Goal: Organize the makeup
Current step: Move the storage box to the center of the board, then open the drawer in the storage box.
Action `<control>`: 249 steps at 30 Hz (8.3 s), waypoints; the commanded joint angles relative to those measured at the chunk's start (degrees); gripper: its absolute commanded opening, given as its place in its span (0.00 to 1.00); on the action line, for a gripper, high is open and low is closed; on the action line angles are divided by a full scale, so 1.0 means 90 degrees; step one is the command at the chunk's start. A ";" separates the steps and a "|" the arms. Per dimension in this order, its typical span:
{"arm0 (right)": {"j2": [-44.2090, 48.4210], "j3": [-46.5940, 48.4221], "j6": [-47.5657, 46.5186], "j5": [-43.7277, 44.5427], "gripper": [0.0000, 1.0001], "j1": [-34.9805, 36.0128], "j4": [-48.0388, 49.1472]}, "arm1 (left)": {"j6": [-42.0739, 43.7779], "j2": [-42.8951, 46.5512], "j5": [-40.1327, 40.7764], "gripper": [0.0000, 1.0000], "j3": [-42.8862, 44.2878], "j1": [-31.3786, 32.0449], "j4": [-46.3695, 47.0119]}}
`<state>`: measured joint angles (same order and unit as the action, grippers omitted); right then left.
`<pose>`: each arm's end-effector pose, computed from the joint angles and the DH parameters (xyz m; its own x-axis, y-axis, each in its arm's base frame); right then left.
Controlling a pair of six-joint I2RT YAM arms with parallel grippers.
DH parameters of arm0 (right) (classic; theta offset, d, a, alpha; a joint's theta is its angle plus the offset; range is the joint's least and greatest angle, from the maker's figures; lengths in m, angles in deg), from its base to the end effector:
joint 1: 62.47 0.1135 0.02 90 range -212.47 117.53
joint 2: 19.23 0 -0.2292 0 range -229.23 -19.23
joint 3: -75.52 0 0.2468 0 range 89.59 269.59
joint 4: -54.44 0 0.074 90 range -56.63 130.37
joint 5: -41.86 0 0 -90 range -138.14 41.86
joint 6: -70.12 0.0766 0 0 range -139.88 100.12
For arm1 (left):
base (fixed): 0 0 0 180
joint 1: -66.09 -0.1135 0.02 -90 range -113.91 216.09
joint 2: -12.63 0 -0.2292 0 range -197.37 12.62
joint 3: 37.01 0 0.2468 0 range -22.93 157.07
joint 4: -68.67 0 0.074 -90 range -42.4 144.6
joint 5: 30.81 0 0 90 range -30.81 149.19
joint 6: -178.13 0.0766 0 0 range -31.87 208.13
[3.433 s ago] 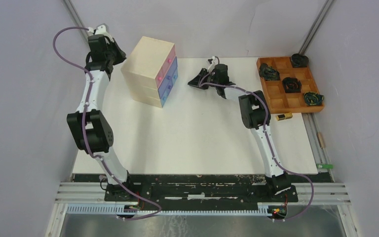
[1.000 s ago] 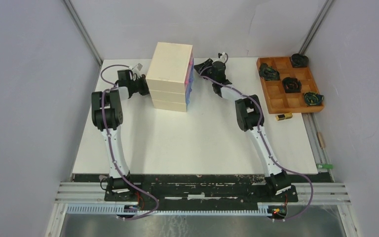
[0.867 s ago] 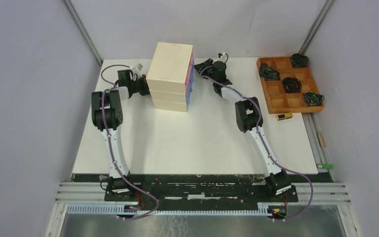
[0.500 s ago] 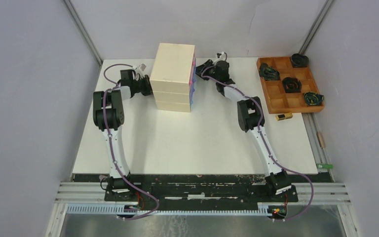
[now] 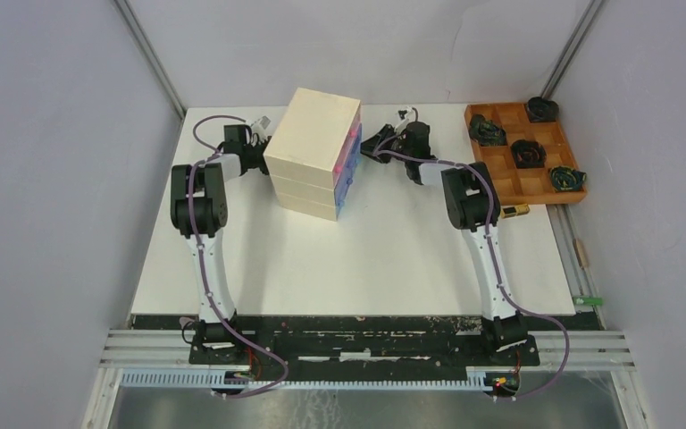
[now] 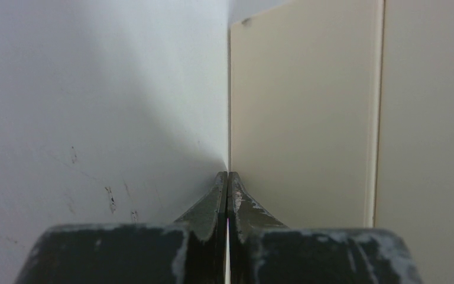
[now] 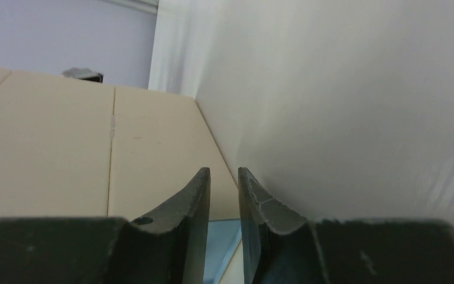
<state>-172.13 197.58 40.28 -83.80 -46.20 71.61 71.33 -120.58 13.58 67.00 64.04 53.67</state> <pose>0.5330 0.2021 0.0592 -0.7820 0.5059 -0.3640 -0.1870 0.3666 0.9114 0.4855 -0.0374 0.0712 -0.8077 -0.2312 -0.5423 0.2648 0.6796 -0.6841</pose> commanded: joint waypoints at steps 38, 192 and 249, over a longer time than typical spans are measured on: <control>0.2522 -0.2341 -0.2590 0.0794 0.54 -0.0298 -0.2880 | 0.0509 0.1726 0.2393 0.09 0.0251 -0.0842 -0.1366; 0.3158 -0.6891 0.0670 -0.1220 0.51 0.0349 0.4771 | 0.1511 0.5503 0.4217 0.03 -0.3070 0.2368 -0.2838; 0.3727 -0.8800 -0.0004 -0.1256 0.18 -0.0055 0.5120 | 0.1564 0.5432 0.4221 0.03 -0.3430 0.2371 -0.2719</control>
<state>-140.89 119.81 43.67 -92.35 -46.14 120.72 83.70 -66.70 48.62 41.42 85.36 48.79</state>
